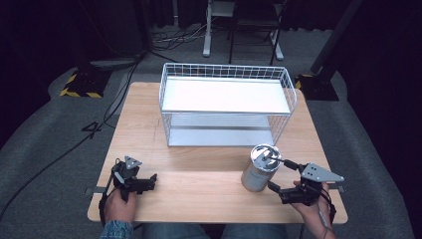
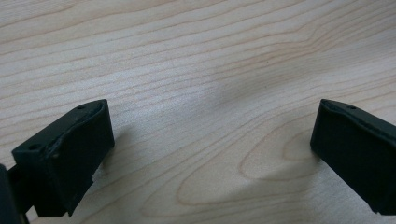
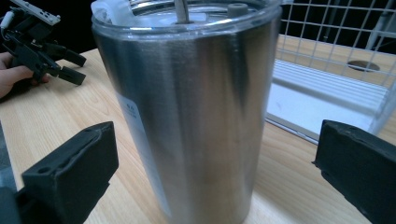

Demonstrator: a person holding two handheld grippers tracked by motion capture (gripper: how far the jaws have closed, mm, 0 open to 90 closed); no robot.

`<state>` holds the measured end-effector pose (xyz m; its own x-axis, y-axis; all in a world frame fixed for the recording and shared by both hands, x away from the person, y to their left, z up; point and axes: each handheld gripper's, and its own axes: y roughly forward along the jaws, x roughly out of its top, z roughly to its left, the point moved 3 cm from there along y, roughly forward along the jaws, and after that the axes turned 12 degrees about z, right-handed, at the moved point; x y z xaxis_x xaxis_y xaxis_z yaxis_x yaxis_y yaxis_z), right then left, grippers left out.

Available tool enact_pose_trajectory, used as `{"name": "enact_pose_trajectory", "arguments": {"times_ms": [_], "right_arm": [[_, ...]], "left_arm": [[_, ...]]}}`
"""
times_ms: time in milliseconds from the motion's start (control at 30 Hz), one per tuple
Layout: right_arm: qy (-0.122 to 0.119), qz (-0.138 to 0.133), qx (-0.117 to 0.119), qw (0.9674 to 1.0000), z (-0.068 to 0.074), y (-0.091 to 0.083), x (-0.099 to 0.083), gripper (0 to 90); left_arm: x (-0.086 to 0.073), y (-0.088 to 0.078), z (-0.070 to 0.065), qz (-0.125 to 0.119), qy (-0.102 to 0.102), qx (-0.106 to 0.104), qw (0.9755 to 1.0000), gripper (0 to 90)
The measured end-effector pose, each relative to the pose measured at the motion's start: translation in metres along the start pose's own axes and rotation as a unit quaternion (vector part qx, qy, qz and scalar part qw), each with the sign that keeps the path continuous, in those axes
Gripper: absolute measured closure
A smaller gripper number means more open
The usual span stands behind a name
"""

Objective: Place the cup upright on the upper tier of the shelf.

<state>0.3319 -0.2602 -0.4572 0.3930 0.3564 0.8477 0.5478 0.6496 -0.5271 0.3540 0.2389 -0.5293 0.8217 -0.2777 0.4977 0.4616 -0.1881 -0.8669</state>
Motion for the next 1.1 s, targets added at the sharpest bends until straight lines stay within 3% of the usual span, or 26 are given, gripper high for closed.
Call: {"name": "enact_pose_trajectory", "arguments": {"times_ms": [367,600,800,967,1100], "right_arm": [[-0.017,-0.012,0.027,0.9994,0.007,0.026,0.008,0.0],[-0.018,-0.022,0.023,0.9994,0.006,0.036,0.009,0.0],[-0.016,-0.011,0.015,0.9997,0.005,0.047,0.007,0.0],[0.013,-0.022,0.005,0.9997,0.007,0.058,0.002,0.0],[0.011,-0.015,-0.003,0.9998,0.008,0.062,0.0,0.1]], "left_arm": [[0.0,0.0,0.0,0.0,0.0,0.0,1.0,0.0],[0.0,0.0,0.0,0.0,0.0,0.0,1.0,0.0],[0.0,0.0,0.0,0.0,0.0,0.0,1.0,0.0],[0.0,0.0,0.0,0.0,0.0,0.0,1.0,0.0],[0.0,0.0,0.0,0.0,0.0,0.0,1.0,0.0]]}}
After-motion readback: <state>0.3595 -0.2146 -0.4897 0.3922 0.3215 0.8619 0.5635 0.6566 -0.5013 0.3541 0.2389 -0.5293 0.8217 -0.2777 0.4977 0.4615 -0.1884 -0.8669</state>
